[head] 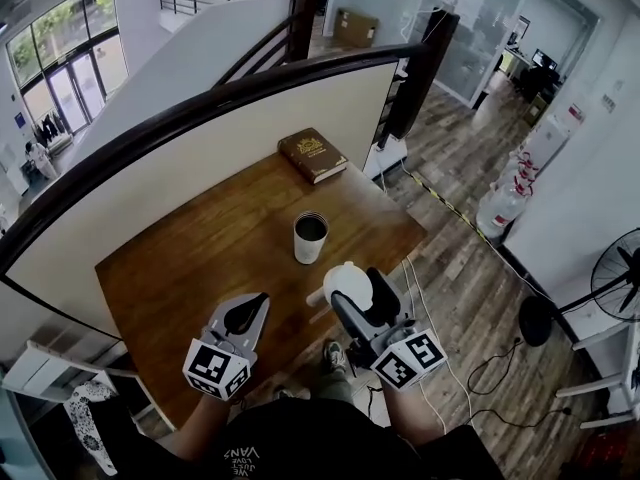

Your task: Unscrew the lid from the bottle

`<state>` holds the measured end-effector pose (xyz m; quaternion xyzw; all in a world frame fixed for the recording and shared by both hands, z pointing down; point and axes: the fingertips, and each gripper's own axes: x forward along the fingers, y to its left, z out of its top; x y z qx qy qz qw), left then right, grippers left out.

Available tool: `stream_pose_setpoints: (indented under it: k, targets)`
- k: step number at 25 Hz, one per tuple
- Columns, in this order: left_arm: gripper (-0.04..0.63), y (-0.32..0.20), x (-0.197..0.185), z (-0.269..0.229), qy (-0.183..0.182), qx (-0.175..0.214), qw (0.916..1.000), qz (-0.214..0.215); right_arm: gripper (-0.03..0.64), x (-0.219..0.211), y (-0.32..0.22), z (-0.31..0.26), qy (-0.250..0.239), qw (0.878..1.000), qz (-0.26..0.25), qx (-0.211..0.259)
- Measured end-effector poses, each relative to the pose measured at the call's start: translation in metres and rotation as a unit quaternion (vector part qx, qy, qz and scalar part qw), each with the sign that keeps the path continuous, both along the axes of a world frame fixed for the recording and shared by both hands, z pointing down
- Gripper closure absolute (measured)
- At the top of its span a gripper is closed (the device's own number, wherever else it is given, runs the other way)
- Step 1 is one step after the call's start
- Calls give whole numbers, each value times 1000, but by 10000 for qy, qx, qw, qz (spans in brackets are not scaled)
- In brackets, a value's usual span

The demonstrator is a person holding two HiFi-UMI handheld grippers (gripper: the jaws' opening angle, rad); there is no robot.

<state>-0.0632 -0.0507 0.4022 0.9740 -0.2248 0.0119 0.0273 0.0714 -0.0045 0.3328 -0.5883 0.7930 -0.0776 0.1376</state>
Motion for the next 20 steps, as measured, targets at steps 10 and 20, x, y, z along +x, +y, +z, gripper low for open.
stream_pose_setpoints:
  k: [10, 20]
  targets:
    - [584, 18, -6, 4, 23, -2, 9999, 106, 265, -10, 21, 16, 28, 9998, 102, -195]
    - [584, 25, -9, 3, 101, 35, 9999, 84, 265, -19, 24, 21, -89, 9997, 62, -210]
